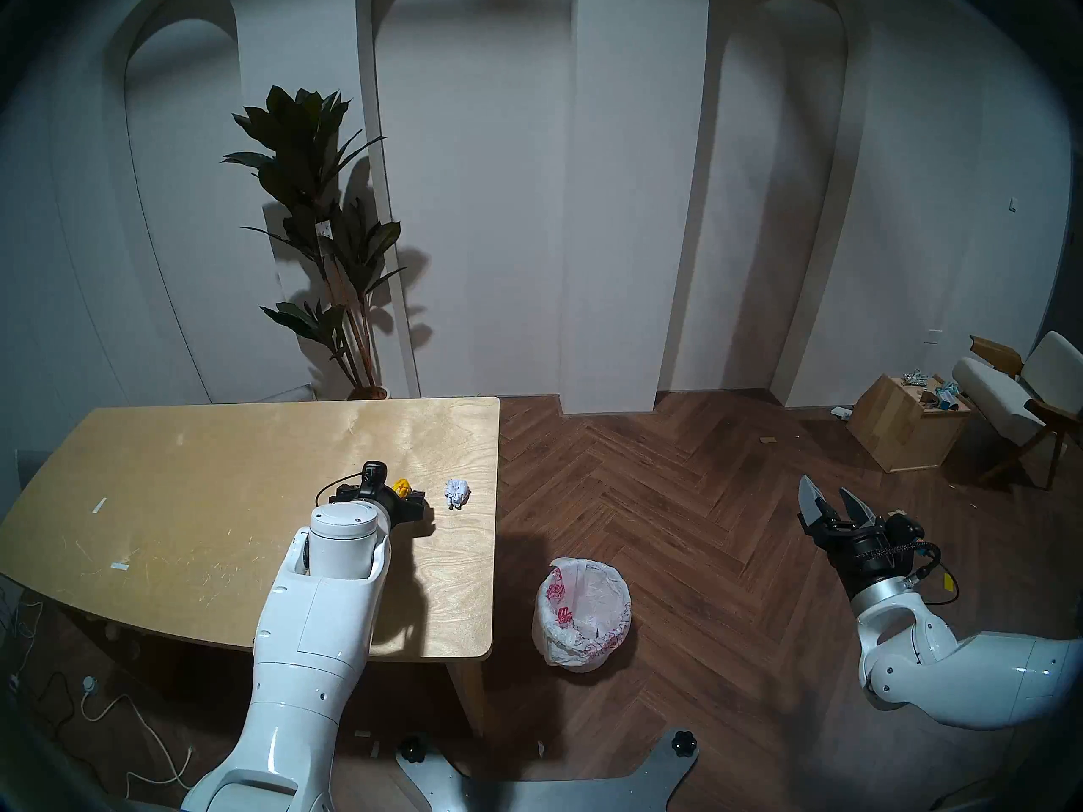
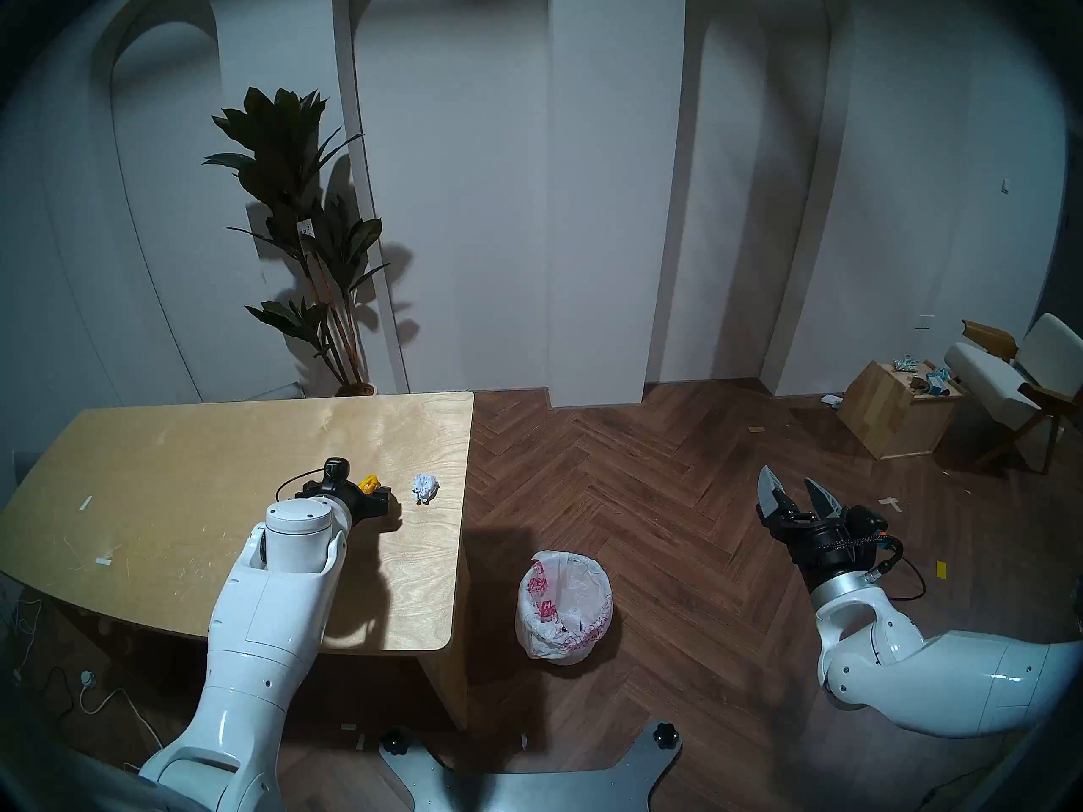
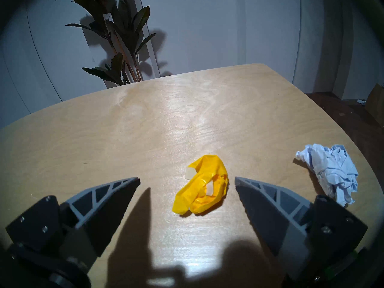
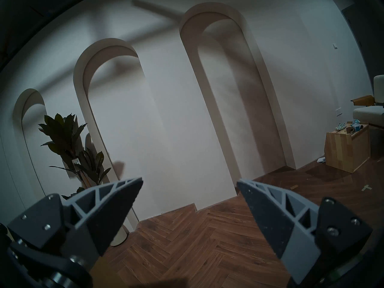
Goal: Put the trash into the trash bin on the ground
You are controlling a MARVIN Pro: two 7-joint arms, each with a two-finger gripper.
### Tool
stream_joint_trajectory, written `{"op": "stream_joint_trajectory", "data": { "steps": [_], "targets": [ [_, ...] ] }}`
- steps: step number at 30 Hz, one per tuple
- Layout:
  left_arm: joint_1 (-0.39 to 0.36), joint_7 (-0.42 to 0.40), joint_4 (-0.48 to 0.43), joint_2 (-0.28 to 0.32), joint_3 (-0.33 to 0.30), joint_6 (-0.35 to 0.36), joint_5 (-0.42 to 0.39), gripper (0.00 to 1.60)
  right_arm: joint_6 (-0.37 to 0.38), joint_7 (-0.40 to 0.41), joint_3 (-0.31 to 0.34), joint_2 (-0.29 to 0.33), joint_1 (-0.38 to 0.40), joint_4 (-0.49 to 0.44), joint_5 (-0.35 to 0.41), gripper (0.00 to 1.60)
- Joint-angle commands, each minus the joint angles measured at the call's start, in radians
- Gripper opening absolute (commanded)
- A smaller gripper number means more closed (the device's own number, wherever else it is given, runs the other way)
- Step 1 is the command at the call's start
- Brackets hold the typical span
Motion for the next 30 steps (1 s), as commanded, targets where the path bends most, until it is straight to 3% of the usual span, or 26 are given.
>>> {"op": "stream_joint_trajectory", "data": {
  "steps": [1,6,8,11,21,30],
  "targets": [
    [-0.027,-0.012,-0.013,0.007,0.005,-0.016,-0.002,0.77,-0.009,-0.001,0.008,0.004,0.004,-0.006,0.002,1.6],
    [-0.028,-0.017,0.007,0.007,0.007,-0.02,-0.005,0.75,-0.009,-0.001,0.008,0.004,0.004,-0.006,0.003,1.6],
    [-0.025,-0.019,0.008,0.007,0.008,-0.023,-0.006,0.58,-0.009,-0.001,0.008,0.004,0.004,-0.006,0.003,1.6],
    [-0.013,-0.024,-0.013,0.008,0.009,-0.029,-0.009,0.0,-0.009,-0.001,0.007,0.004,0.004,-0.006,0.003,1.6],
    [-0.023,-0.023,-0.141,0.007,0.008,0.015,-0.014,0.0,-0.007,-0.001,0.006,0.003,0.005,-0.005,0.002,1.6],
    [-0.04,-0.027,-0.204,-0.012,0.065,0.057,-0.004,0.0,-0.008,-0.001,0.006,0.003,0.006,-0.005,0.002,1.6]
  ]
}}
